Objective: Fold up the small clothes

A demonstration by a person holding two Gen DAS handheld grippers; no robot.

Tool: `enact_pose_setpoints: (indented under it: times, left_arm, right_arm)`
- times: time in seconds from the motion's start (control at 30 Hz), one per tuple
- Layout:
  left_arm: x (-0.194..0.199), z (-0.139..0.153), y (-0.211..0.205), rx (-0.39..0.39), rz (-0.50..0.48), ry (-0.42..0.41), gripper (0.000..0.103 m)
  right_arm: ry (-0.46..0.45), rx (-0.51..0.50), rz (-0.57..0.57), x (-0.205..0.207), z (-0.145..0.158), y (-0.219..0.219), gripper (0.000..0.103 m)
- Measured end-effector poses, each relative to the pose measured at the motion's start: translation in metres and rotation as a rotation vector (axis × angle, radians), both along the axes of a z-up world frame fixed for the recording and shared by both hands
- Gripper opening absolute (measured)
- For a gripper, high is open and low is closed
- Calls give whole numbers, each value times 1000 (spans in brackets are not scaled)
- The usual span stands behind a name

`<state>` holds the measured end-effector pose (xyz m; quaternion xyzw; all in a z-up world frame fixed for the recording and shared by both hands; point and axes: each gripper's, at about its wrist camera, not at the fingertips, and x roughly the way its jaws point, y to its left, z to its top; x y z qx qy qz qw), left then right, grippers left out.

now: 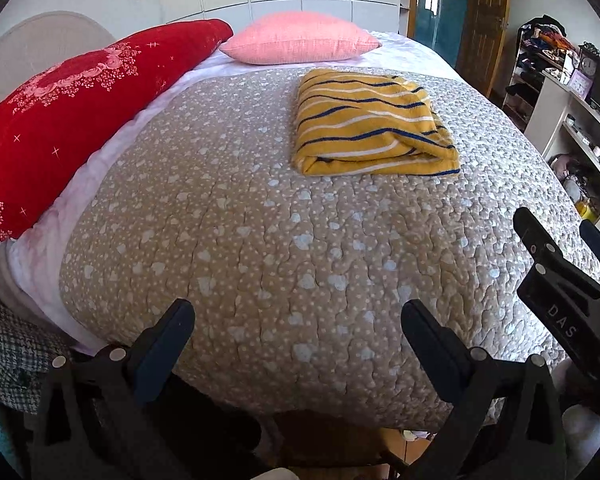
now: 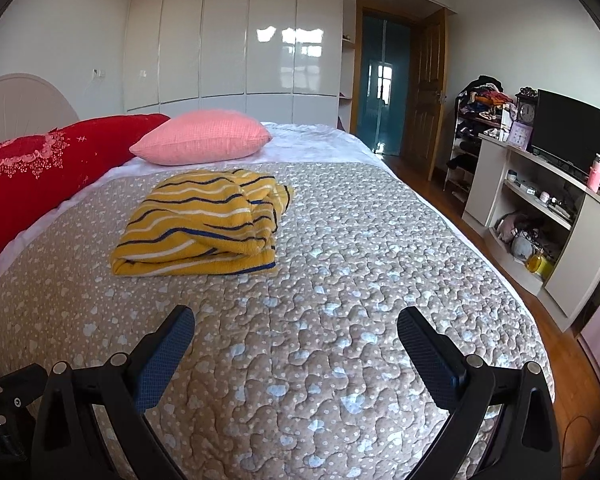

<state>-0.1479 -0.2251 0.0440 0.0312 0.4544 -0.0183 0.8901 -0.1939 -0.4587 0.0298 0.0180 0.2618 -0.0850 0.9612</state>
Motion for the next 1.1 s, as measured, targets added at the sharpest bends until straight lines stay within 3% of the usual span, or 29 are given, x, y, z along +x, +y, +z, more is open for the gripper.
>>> enact_pose_setpoints:
  times: [0.3,0.57,0.77,1.1]
  left_arm:
    - [4,-15,4,-38,7,46,103]
    - [12,-42,10,-39,30,102,103]
    - [17,-49,6,-36,29,95,103]
    - [39,-56,-9,60,1,63,103]
  right_arm:
    - [19,-10,14,2,-7,4,103]
    - [92,-18,31,11,-35,8,103]
    - [133,-13,42,18,-51,5,103]
    - [109,-27,59,52,-55,-7,103]
